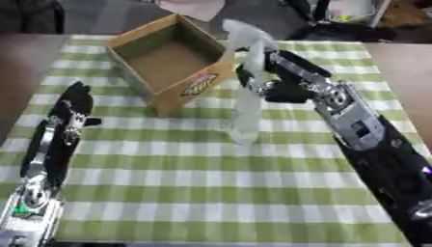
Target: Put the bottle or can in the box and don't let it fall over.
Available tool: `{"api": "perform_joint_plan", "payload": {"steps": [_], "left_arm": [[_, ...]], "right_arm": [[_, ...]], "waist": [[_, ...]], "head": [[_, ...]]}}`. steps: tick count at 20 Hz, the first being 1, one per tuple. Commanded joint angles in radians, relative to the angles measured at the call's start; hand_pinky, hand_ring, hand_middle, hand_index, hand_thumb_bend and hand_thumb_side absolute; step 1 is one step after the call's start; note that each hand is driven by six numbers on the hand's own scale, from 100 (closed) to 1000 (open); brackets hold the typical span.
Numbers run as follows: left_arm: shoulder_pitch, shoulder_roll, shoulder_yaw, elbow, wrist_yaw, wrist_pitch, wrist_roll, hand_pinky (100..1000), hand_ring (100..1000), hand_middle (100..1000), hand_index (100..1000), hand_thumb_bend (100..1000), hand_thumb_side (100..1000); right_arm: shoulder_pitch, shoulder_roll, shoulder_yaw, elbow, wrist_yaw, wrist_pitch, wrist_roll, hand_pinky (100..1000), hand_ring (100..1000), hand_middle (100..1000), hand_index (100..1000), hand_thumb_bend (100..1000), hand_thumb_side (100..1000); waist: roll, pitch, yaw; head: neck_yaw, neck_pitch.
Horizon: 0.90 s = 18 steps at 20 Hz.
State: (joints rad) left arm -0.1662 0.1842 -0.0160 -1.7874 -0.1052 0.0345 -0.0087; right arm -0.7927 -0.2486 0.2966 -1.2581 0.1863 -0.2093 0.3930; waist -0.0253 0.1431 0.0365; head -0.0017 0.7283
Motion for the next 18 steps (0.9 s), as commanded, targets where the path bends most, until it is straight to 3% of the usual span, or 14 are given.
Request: {"api": "perform_joint_plan", "payload": {"steps": [1, 13, 18], "left_arm": [[-0.013, 0.007, -0.003, -0.019, 0.007, -0.004, -0.002, 731, 1000, 1000, 905, 442, 838], [-0.019, 0.006, -0.004, -0.022, 0.008, -0.004, -0.003, 731, 1000, 1000, 904, 445, 836], [-0.02, 0.007, -0.003, -0.022, 0.008, -0.004, -0.003, 730, 1000, 1000, 904, 446, 837]], "right_arm": [[-0.026, 0.003, -0.008, 0.009, 0.013, 0.002, -0.003, 860, 809, 970, 1000, 100, 623], [-0.033, 0.036, -0.009, 0.118, 0.095, -0.022, 0.005, 861, 810, 970, 1000, 100, 609], [-0.033, 0.046, -0.012, 0.157, 0.13, -0.038, 0.003, 862, 811, 970, 971, 100, 552]], "waist": [[0.006, -0.015, 0.004], [0.008, -0.009, 0.018], [0.008, -0.008, 0.019]], "head": [[-0.002, 0.002], [-0.008, 0.001], [-0.009, 0.001]]}}
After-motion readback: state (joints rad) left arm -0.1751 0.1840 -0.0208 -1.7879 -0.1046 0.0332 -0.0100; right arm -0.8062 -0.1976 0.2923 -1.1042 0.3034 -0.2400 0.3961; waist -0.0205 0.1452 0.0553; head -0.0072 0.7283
